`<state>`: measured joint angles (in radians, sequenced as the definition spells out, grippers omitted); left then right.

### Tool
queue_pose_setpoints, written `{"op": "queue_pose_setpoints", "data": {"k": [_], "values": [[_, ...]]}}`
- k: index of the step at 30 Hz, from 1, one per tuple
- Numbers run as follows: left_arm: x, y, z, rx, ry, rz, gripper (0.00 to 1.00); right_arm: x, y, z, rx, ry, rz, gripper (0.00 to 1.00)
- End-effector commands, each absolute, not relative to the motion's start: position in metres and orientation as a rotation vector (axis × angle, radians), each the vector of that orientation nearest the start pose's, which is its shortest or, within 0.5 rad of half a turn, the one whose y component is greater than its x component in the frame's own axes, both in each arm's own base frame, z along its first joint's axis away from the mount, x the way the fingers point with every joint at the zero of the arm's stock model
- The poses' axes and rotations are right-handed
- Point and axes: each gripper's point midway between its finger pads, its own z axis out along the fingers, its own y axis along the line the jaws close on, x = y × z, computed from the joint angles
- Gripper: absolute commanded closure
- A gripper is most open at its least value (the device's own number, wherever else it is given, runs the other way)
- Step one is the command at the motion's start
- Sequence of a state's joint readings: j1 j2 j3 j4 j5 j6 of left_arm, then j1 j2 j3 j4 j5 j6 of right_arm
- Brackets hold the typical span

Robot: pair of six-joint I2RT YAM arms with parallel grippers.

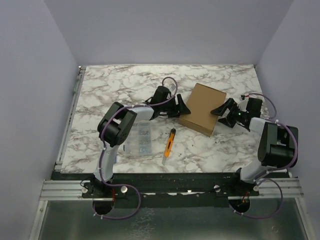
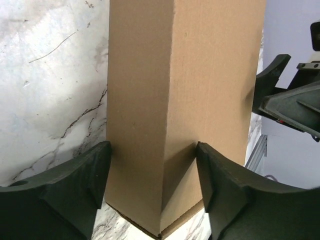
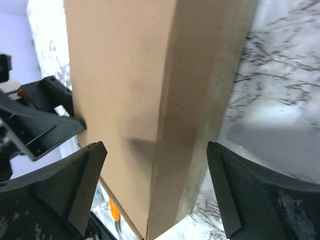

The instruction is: Unpack the express box

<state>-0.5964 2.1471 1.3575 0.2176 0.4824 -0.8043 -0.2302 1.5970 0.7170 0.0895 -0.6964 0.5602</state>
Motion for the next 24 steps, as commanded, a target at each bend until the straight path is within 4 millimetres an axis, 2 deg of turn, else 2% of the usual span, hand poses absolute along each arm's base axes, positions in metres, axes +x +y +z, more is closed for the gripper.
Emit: {"op": "queue_pose_setpoints", "data": {"k": [1, 4, 8, 14, 18, 22, 24], "values": [[0.384, -0.392, 0.058, 0.021, 2.357, -1.339, 0.32, 0.360, 0.069, 0.083, 0.423, 2.186, 1.155, 0.05], [0.380, -0.388, 0.052, -0.008, 2.356, -1.327, 0.33, 0.360, 0.073, 0.100, 0.378, 2.157, 1.154, 0.06], [0.377, -0.391, 0.053, -0.016, 2.339, -1.327, 0.33, 0.358, 0.082, 0.126, 0.321, 2.146, 1.152, 0.10], [0.363, -0.415, 0.053, 0.012, 2.333, -1.376, 0.35, 0.354, 0.107, 0.183, 0.227, 2.086, 1.148, 0.11], [0.353, -0.430, 0.053, 0.039, 2.334, -1.401, 0.36, 0.350, 0.128, 0.212, 0.171, 2.047, 1.147, 0.12], [0.349, -0.432, 0.052, 0.045, 2.333, -1.397, 0.35, 0.344, 0.144, 0.222, 0.144, 2.057, 1.152, 0.12], [0.349, -0.431, 0.050, 0.050, 2.334, -1.388, 0.33, 0.344, 0.147, 0.221, 0.150, 2.062, 1.152, 0.12]]}}
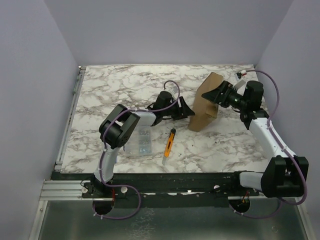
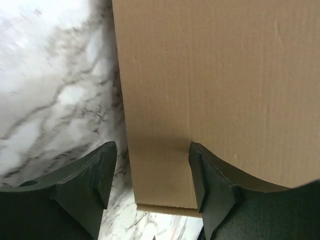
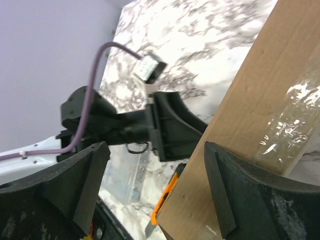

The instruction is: Unpack the express box

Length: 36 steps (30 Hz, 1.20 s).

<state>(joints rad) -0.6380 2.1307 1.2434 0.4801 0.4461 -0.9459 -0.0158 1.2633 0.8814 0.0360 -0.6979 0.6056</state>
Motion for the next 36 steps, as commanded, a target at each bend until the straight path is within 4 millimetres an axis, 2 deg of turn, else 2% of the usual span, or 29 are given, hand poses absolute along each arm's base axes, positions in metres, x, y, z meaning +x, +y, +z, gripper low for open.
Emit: {"op": "queue_pose_setpoints", "data": {"k": [1, 6, 10, 19, 23, 26, 28, 29, 30, 36], "values": [[0.348, -0.430, 0.049, 0.052, 2.337, -1.386, 0.31, 0.345, 0.148, 0.221, 0.151, 2.067, 1.157, 0.12], [0.345, -0.424, 0.044, 0.054, 2.349, -1.372, 0.28, 0.348, 0.152, 0.214, 0.144, 2.091, 1.155, 0.13], [0.347, -0.422, 0.055, 0.060, 2.325, -1.378, 0.25, 0.349, 0.152, 0.215, 0.130, 2.106, 1.135, 0.13], [0.357, -0.397, 0.104, 0.086, 2.238, -1.354, 0.11, 0.350, 0.148, 0.245, 0.048, 2.122, 1.035, 0.12], [0.350, -0.388, 0.131, 0.144, 2.207, -1.359, 0.10, 0.347, 0.141, 0.270, 0.000, 2.099, 0.954, 0.10], [0.346, -0.376, 0.156, 0.204, 2.181, -1.303, 0.07, 0.341, 0.134, 0.274, -0.035, 2.122, 0.830, 0.09], [0.342, -0.361, 0.171, 0.251, 2.181, -1.227, 0.06, 0.332, 0.139, 0.271, -0.062, 2.149, 0.754, 0.09], [0.341, -0.351, 0.186, 0.274, 2.156, -1.187, 0.05, 0.326, 0.144, 0.269, -0.075, 2.166, 0.734, 0.09], [0.342, -0.339, 0.195, 0.283, 2.145, -1.143, 0.05, 0.316, 0.157, 0.266, -0.101, 2.183, 0.732, 0.09], [0.355, -0.230, 0.231, 0.110, 2.083, -0.858, 0.02, 0.263, 0.216, 0.250, -0.105, 2.210, 0.747, 0.10]]}}
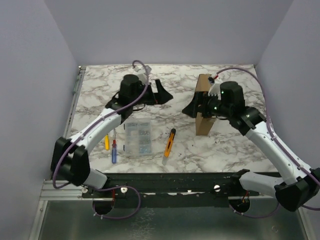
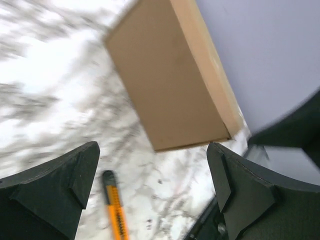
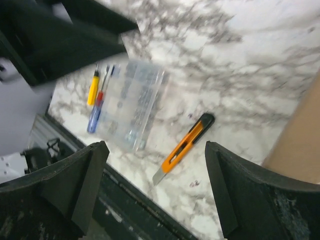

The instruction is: Unpack the express box

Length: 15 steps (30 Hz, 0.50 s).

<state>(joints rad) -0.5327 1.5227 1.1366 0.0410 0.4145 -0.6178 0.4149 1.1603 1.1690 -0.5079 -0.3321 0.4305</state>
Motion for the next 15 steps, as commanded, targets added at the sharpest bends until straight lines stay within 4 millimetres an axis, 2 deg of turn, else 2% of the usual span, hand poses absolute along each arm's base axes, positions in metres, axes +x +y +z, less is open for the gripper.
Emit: {"op": "queue_pose_setpoints", "data": {"k": [1, 4, 6, 9, 13, 15], "values": [[0.356, -0.214, 0.236, 0.082, 2.072, -0.804, 0.01, 0.257, 0.224, 0.246, -0.092, 2.218, 0.739, 0.10], [0.355, -0.180, 0.248, 0.042, 2.039, -0.674, 0.01, 0.250, 0.236, 0.225, 0.031, 2.279, 0.688, 0.13], [0.352, -0.170, 0.253, 0.043, 2.017, -0.619, 0.01, 0.246, 0.246, 0.203, 0.094, 2.335, 0.653, 0.15], [0.349, -0.165, 0.258, 0.055, 2.002, -0.592, 0.01, 0.241, 0.263, 0.163, 0.175, 2.424, 0.534, 0.16], [0.349, -0.165, 0.262, 0.086, 1.987, -0.584, 0.01, 0.237, 0.263, 0.119, 0.436, 2.489, 0.302, 0.17], [0.351, -0.163, 0.262, 0.108, 1.981, -0.559, 0.01, 0.237, 0.256, 0.096, 0.535, 2.520, 0.155, 0.23]]}}
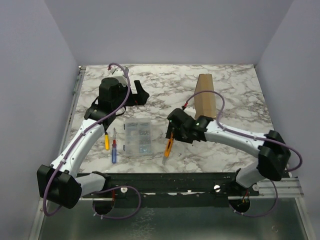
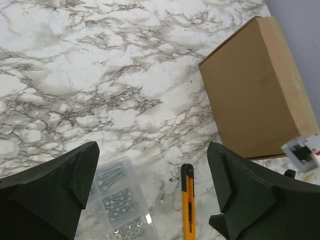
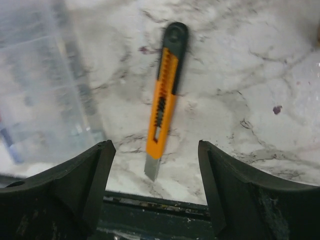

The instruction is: Unpack the express box

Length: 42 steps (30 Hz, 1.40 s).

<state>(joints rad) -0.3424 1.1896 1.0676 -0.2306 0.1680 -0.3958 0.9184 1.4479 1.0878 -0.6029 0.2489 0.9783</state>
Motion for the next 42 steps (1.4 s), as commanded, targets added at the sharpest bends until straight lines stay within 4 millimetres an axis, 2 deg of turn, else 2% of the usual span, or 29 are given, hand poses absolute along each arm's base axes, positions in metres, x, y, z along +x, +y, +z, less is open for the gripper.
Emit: {"op": "queue_pose_setpoints", "data": {"k": [1, 5, 10, 16, 22, 23, 29, 33, 34, 36, 38, 40, 42], "values": [[0.352, -0.160, 0.261, 0.111, 1.978, -0.535, 0.01, 0.237, 0.253, 0.088, 0.559, 2.531, 0.079, 0.24], [0.351, -0.153, 0.253, 0.120, 1.976, -0.488, 0.01, 0.244, 0.262, 0.062, 0.492, 2.586, -0.052, 0.26], [0.346, -0.153, 0.239, 0.145, 1.979, -0.487, 0.01, 0.247, 0.280, 0.048, 0.440, 2.607, -0.012, 0.27], [0.342, -0.159, 0.234, 0.169, 1.987, -0.527, 0.01, 0.249, 0.292, 0.026, 0.401, 2.633, 0.014, 0.28], [0.341, -0.166, 0.228, 0.180, 2.005, -0.569, 0.01, 0.253, 0.298, 0.014, 0.383, 2.633, 0.016, 0.31], [0.341, -0.168, 0.226, 0.182, 2.009, -0.580, 0.01, 0.253, 0.297, 0.012, 0.386, 2.631, 0.009, 0.33], [0.339, -0.178, 0.216, 0.195, 2.034, -0.647, 0.01, 0.254, 0.295, 0.012, 0.407, 2.615, 0.017, 0.60], [0.336, -0.186, 0.211, 0.205, 2.046, -0.706, 0.01, 0.262, 0.294, 0.034, 0.382, 2.555, 0.055, 0.96], [0.336, -0.188, 0.209, 0.204, 2.051, -0.719, 0.01, 0.265, 0.295, 0.043, 0.361, 2.535, 0.079, 0.99], [0.333, -0.194, 0.208, 0.189, 2.061, -0.770, 0.01, 0.270, 0.297, 0.064, 0.280, 2.491, 0.133, 1.00], [0.323, -0.205, 0.210, 0.162, 2.076, -0.886, 0.02, 0.275, 0.300, 0.095, 0.217, 2.435, 0.203, 1.00], [0.309, -0.219, 0.218, 0.128, 2.057, -1.032, 0.02, 0.277, 0.298, 0.128, 0.162, 2.367, 0.269, 1.00], [0.292, -0.234, 0.234, 0.120, 1.988, -1.187, 0.02, 0.279, 0.293, 0.158, 0.136, 2.289, 0.320, 1.00]]}}
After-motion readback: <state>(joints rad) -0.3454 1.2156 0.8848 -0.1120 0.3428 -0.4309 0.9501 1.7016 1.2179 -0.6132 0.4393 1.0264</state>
